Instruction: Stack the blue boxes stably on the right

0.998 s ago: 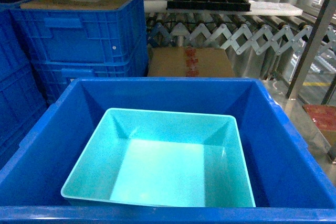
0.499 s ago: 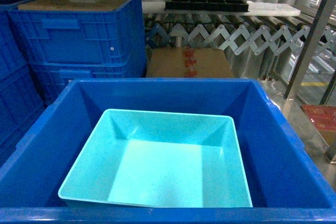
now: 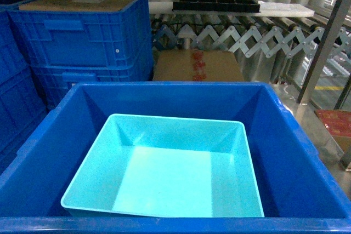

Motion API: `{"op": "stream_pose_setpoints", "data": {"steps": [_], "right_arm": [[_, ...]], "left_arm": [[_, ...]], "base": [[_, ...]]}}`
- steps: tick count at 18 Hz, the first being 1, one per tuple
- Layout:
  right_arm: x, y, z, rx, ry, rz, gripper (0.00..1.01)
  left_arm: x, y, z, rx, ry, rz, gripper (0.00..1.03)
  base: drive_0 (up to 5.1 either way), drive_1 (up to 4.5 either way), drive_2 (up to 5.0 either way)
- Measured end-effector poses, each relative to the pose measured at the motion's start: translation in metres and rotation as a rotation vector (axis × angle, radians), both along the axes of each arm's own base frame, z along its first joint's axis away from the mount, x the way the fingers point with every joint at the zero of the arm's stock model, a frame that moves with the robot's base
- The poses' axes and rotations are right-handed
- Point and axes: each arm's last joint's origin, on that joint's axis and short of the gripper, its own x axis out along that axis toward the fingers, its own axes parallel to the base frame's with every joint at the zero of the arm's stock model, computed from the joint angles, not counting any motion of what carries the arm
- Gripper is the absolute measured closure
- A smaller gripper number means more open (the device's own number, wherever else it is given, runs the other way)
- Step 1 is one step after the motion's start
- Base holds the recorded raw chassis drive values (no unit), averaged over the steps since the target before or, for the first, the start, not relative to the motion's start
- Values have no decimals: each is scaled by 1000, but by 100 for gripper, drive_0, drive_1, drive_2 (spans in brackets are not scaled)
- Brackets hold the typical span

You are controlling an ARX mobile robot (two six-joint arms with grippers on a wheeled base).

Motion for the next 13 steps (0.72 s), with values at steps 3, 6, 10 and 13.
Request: {"op": "stream_pose_setpoints", "data": {"steps": [3, 6, 10, 13], "right_arm": [[-10, 0, -4, 0, -20, 0, 100], [-18, 0, -3, 0, -23, 0, 100], [-26, 0, -3, 0, -26, 0, 100], [-30, 0, -3, 0, -26, 0, 100]], "left_arm": [[-12, 0, -8, 0, -2, 0, 101], [-20, 0, -5, 0, -15, 0, 101], [-30, 0, -3, 0, -20, 0, 101], [-35, 0, -3, 0, -23, 0, 101]], "base": [[0, 0, 0], [0, 0, 0], [0, 0, 0], [0, 0, 0]]}}
